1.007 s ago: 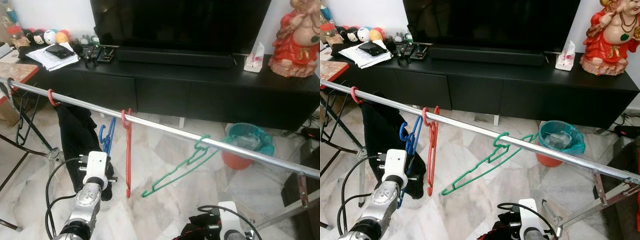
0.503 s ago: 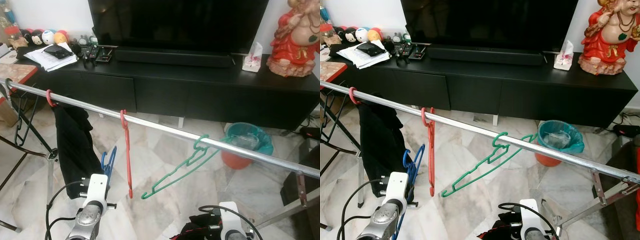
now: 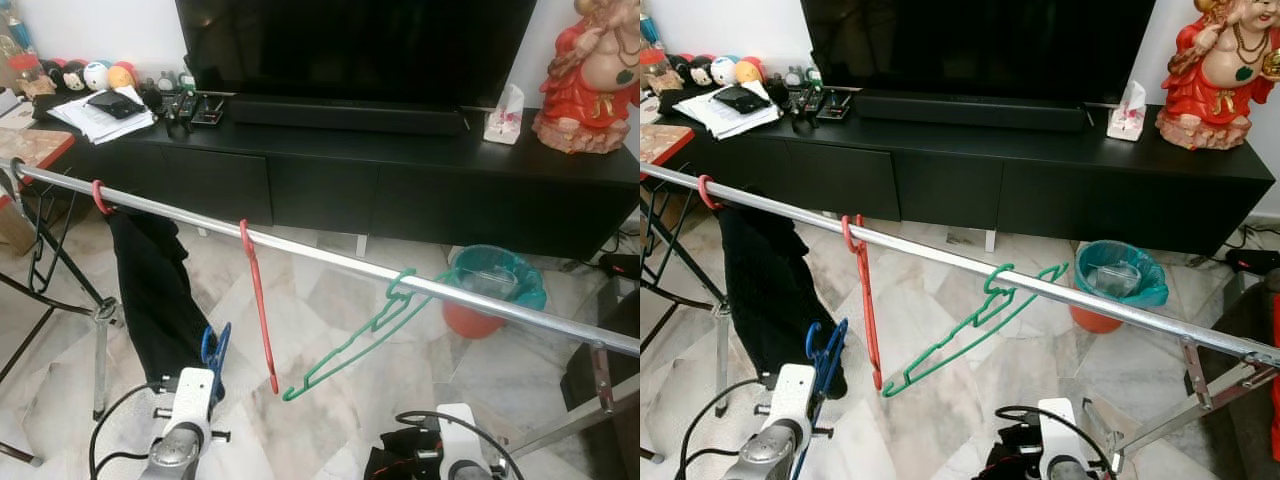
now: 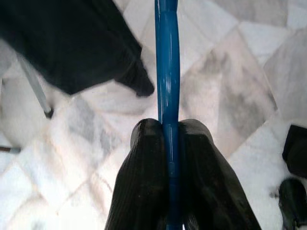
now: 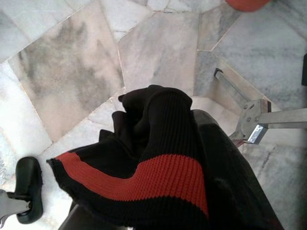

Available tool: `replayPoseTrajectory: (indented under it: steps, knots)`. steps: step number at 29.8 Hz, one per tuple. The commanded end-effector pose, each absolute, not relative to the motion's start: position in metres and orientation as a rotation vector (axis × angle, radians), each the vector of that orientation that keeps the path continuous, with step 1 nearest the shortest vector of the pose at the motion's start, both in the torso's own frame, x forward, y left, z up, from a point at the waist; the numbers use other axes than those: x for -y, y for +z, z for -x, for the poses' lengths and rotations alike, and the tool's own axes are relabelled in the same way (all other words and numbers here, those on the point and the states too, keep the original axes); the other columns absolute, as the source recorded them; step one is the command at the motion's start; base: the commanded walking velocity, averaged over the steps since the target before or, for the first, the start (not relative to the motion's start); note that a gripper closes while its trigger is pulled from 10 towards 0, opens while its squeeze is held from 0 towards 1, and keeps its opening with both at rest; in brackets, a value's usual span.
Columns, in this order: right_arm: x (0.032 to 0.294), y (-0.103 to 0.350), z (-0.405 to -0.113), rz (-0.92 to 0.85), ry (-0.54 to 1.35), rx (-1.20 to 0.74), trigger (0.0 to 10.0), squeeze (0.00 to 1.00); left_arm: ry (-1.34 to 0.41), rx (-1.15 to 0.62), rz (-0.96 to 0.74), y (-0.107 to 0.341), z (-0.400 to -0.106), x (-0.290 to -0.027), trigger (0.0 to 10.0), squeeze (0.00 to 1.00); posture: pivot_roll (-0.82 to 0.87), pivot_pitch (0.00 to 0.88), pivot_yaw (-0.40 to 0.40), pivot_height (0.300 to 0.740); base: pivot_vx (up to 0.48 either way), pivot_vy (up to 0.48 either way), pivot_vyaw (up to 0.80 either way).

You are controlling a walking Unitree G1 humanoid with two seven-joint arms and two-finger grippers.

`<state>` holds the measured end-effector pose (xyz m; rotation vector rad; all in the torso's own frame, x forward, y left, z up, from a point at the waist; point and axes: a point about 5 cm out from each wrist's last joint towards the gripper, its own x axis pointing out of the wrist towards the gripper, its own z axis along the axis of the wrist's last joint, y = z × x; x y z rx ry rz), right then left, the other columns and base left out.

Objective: Hang hanger

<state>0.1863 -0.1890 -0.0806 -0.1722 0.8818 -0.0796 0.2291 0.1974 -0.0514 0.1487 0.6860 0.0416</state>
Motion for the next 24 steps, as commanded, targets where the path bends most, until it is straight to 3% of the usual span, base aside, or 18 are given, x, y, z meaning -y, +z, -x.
replayPoseTrajectory:
  steps: [1,13,17,24]
  knots:
    - [0.1882,-0.0826,-0.1826,0.173,-0.08,-0.895,10.0,0.0,0.036,-0.736,-0.156,-0.0581,-0.2198,-0.1992,10.0,0.0,-0.03,0.0,0.025,0.74,0.0,0.0,0.0]
    - [0.189,-0.0804,-0.1864,0.163,-0.093,-0.875,10.0,0.0,0.044,-0.781,-0.134,-0.064,-0.2125,-0.1976,10.0,0.0,-0.03,0.0,0.017,0.74,0.0,0.0,0.0]
    - [0.1897,-0.0801,-0.1871,0.148,-0.106,-0.879,10.0,0.0,0.04,-0.783,-0.129,-0.0636,-0.2136,-0.1976,10.0,0.0,-0.03,0.0,0.019,0.74,0.0,0.352,0.0]
    - [0.1902,-0.0793,-0.1883,0.156,-0.104,-0.87,10.0,0.0,0.047,-0.799,-0.126,-0.065,-0.2102,-0.2028,10.0,0.0,-0.02,0.0,0.021,0.74,0.0,0.33,-0.49]
